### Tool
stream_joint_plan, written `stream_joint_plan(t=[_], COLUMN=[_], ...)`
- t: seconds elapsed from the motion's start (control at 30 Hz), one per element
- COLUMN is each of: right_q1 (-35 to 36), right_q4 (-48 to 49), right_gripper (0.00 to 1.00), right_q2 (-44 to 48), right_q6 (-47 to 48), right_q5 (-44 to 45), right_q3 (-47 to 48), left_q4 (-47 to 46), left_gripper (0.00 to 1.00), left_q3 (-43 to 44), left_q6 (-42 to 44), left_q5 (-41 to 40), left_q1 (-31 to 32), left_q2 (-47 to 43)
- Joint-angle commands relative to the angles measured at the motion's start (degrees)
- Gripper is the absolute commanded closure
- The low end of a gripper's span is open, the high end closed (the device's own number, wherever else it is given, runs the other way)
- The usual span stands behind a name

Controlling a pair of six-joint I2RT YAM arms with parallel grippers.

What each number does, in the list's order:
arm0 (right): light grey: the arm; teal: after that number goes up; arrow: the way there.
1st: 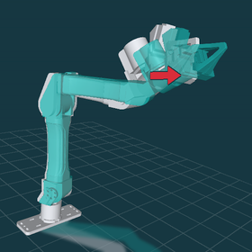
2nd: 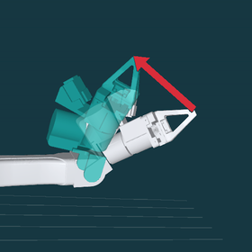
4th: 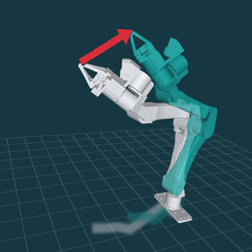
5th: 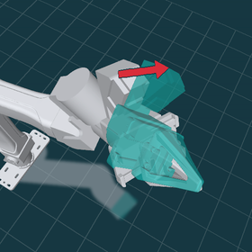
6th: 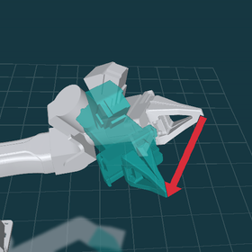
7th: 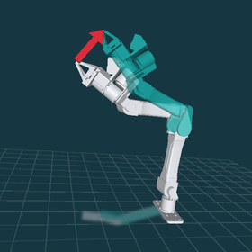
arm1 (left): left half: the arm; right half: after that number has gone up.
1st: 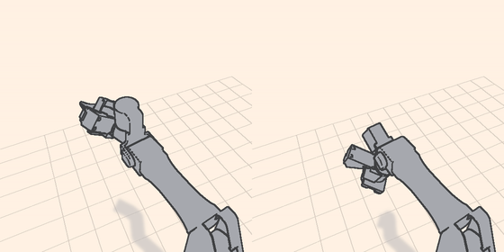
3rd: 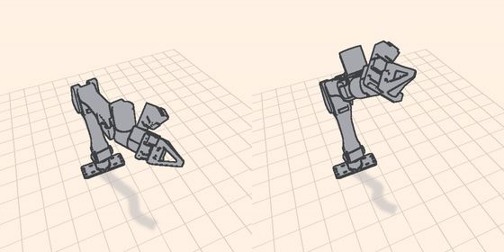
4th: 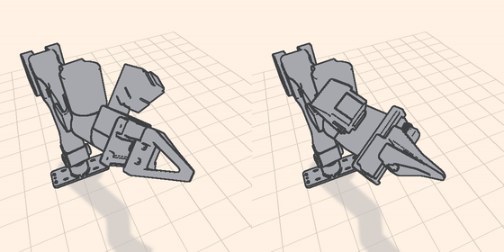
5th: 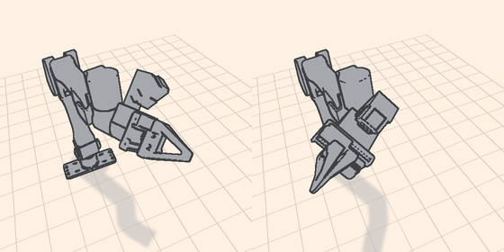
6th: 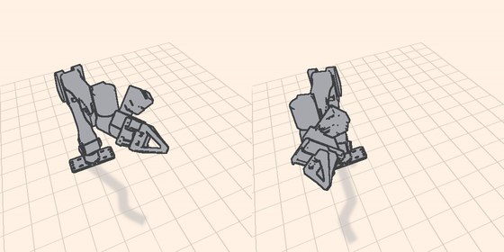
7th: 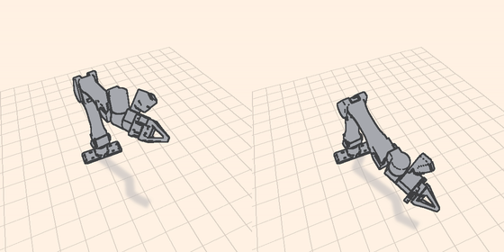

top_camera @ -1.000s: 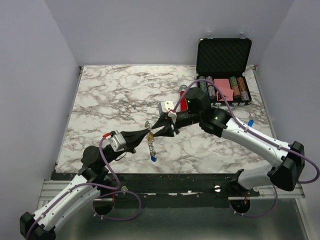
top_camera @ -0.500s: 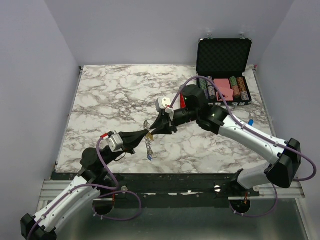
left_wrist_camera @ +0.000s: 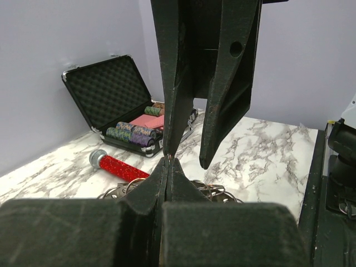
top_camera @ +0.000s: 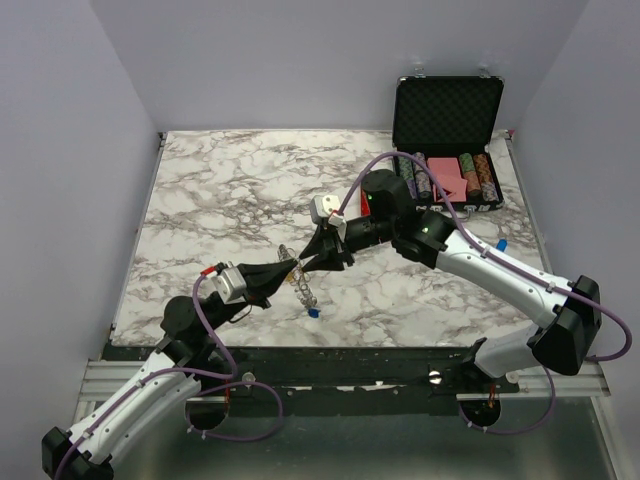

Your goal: Put the keys on the keyring

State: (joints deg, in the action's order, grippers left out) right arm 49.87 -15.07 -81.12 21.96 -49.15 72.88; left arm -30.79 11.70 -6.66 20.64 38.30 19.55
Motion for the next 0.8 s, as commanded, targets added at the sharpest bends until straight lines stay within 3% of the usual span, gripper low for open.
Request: stream_joint_plan(t=[0.0, 0.77], right_q1=[0.5, -0.6], right_q4=[-1.1, -2.2], right_gripper=[0.62, 0.62], right_q2=[-0.3, 0.8], right_q6=[-0.7, -0.5], right_q5=[0.3, -0.2], right_q3=[1.5, 2.6], left_q4=[-4.1, -3.3], left_gripper=[1.0, 1.0], left_q3=[0.1, 0.1], left_q6=[-0.6, -0.6], left_q5=[1.8, 1.4], left_q1=[0.0, 0.0], left_q2=[-0.7, -1.1])
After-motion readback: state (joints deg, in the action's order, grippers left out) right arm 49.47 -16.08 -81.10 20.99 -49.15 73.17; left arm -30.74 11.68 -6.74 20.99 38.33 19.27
